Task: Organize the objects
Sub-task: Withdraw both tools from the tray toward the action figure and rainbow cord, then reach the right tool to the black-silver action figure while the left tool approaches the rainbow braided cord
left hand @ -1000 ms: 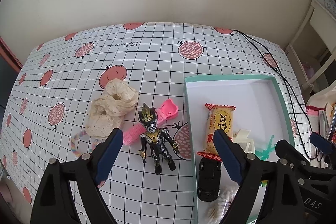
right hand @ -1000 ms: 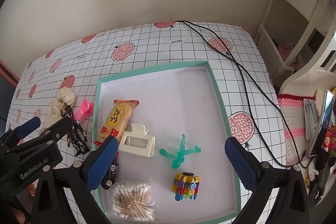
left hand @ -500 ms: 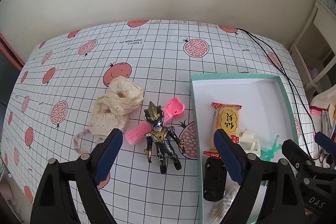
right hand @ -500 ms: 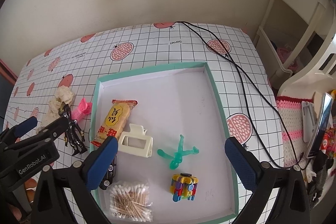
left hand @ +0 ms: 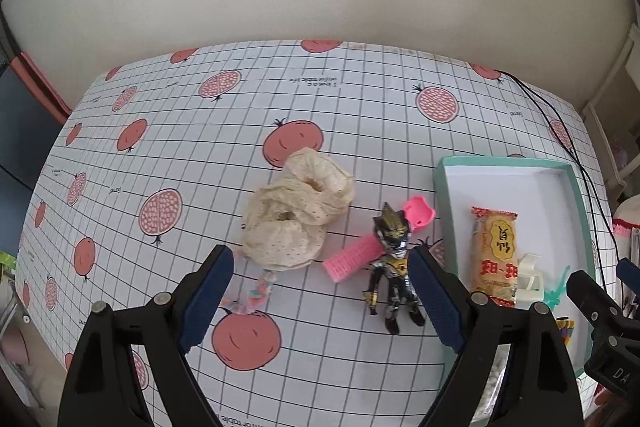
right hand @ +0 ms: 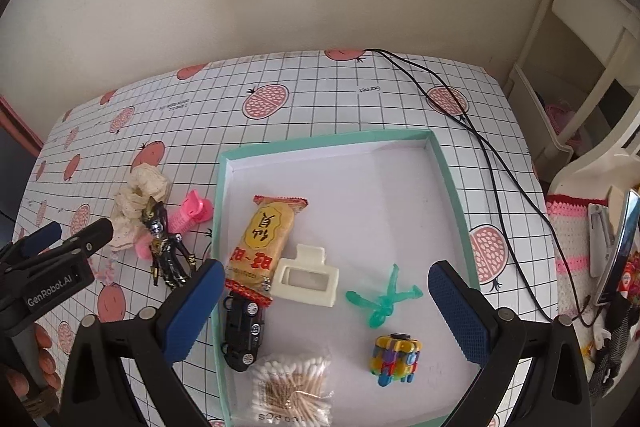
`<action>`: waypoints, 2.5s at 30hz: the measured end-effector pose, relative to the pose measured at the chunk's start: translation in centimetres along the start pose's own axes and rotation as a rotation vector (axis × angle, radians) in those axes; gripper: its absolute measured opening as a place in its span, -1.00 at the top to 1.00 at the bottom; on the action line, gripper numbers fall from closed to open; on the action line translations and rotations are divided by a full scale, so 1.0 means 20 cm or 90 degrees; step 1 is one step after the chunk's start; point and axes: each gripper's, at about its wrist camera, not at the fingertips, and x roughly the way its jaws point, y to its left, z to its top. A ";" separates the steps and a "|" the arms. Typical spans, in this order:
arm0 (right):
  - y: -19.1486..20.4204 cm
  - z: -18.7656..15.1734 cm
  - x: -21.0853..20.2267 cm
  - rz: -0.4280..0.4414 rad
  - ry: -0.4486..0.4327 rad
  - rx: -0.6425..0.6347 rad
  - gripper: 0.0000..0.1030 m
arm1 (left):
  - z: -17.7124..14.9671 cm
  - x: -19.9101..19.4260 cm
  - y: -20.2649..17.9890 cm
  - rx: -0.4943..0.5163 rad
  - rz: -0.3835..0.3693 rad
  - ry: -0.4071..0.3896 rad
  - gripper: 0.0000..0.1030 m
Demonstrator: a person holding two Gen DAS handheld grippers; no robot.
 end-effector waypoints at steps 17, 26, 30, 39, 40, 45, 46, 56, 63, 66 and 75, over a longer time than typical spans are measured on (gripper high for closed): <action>0.49 0.00 0.04 0.070 0.003 -0.065 -1.00 | -0.03 0.03 0.58 -0.110 0.043 0.008 -0.73; 0.64 -0.04 0.12 0.075 0.015 -0.095 -1.00 | -0.06 0.14 0.68 -0.138 0.035 0.045 -0.73; 0.65 -0.04 0.16 0.106 -0.003 -0.088 -1.00 | -0.08 0.20 0.65 -0.124 0.028 0.060 -0.73; 0.67 -0.08 0.25 0.102 0.009 -0.109 -0.96 | -0.12 0.29 0.61 -0.123 0.012 0.067 -0.73; 0.66 -0.08 0.26 0.103 0.010 -0.109 -0.95 | -0.12 0.29 0.61 -0.127 0.012 0.063 -0.73; 0.67 -0.10 0.30 0.105 0.019 -0.112 -0.87 | -0.13 0.32 0.63 -0.137 -0.003 0.075 -0.73; 0.67 -0.10 0.31 0.109 0.020 -0.110 -0.87 | -0.13 0.33 0.63 -0.140 0.001 0.084 -0.73; 0.69 -0.13 0.36 0.092 0.020 -0.124 -0.78 | -0.17 0.39 0.66 -0.174 0.001 0.110 -0.73; 0.72 -0.14 0.38 0.095 0.024 -0.135 -0.64 | -0.18 0.40 0.66 -0.187 -0.016 0.103 -0.72; 0.72 -0.15 0.40 0.088 0.033 -0.138 -0.60 | -0.17 0.40 0.65 -0.182 -0.019 0.100 -0.68; 0.71 -0.16 0.42 0.089 0.039 -0.134 -0.37 | -0.17 0.42 0.61 -0.160 -0.018 0.101 -0.49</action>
